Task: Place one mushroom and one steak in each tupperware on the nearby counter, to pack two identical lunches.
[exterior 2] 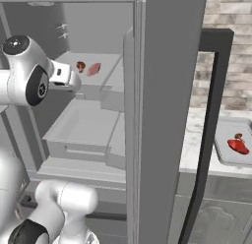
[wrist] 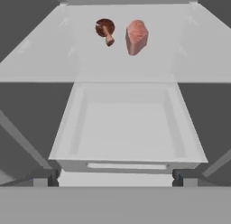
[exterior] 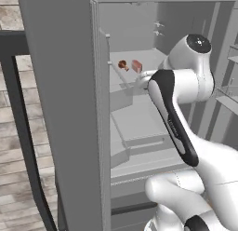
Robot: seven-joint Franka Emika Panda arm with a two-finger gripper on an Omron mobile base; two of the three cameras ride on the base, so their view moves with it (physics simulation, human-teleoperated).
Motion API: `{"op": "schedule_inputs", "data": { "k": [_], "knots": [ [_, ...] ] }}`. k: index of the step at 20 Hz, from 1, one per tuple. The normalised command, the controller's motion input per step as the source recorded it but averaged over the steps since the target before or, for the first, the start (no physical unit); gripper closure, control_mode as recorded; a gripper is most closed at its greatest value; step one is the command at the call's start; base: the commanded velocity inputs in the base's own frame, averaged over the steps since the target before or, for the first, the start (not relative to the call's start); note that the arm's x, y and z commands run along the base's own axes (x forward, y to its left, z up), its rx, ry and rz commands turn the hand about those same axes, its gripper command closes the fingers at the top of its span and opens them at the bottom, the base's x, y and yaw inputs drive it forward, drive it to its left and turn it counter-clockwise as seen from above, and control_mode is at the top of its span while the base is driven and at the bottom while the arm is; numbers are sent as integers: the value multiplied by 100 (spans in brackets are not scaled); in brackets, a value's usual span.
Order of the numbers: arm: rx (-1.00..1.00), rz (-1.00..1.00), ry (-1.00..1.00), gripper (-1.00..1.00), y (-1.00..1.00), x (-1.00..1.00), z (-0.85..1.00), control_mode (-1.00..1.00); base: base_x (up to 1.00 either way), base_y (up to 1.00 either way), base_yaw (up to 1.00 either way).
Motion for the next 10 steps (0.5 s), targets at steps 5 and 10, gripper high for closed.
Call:
{"op": "schedule_inputs", "data": {
  "k": [5, 10],
  "knots": [
    [0, -2, 0, -100, 5, 46, 2, -100, 0, 0, 0],
    [0, -1, 0, -100, 14, 53, 0, -100, 0, 0, 0]
  ]
}}
